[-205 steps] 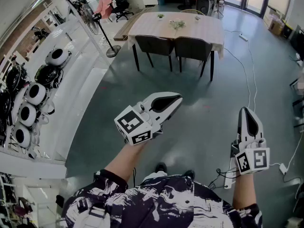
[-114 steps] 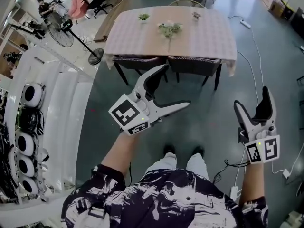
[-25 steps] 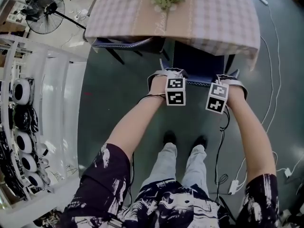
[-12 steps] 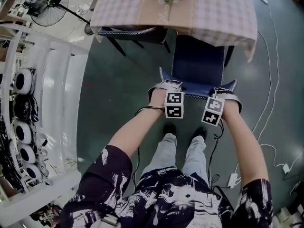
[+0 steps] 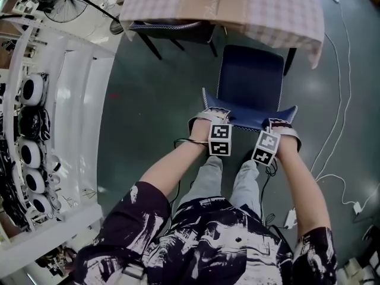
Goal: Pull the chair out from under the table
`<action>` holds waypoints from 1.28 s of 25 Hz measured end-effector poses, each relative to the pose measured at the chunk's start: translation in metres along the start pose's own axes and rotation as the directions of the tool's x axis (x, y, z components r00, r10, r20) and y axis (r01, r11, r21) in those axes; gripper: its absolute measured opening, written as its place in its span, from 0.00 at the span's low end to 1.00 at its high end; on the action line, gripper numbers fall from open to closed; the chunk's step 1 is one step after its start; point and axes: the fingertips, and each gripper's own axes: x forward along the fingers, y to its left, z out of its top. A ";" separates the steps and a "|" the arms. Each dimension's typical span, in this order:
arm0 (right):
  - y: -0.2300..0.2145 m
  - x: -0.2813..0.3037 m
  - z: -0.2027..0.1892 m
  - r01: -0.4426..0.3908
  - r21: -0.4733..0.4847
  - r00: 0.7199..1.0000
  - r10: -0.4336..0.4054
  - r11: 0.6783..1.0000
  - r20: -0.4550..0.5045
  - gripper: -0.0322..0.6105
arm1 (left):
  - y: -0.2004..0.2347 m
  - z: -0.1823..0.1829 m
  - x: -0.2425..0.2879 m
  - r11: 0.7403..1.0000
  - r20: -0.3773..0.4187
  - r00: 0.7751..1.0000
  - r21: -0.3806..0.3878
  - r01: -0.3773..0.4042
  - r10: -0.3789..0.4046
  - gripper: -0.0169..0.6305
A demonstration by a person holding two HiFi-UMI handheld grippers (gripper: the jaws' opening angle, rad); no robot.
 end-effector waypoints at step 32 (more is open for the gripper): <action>0.118 -0.026 0.004 -0.034 -0.004 0.999 0.034 0.999 -0.035 0.11 | -0.119 0.011 -0.021 0.998 0.001 0.999 -0.026 0.049 -0.049 0.13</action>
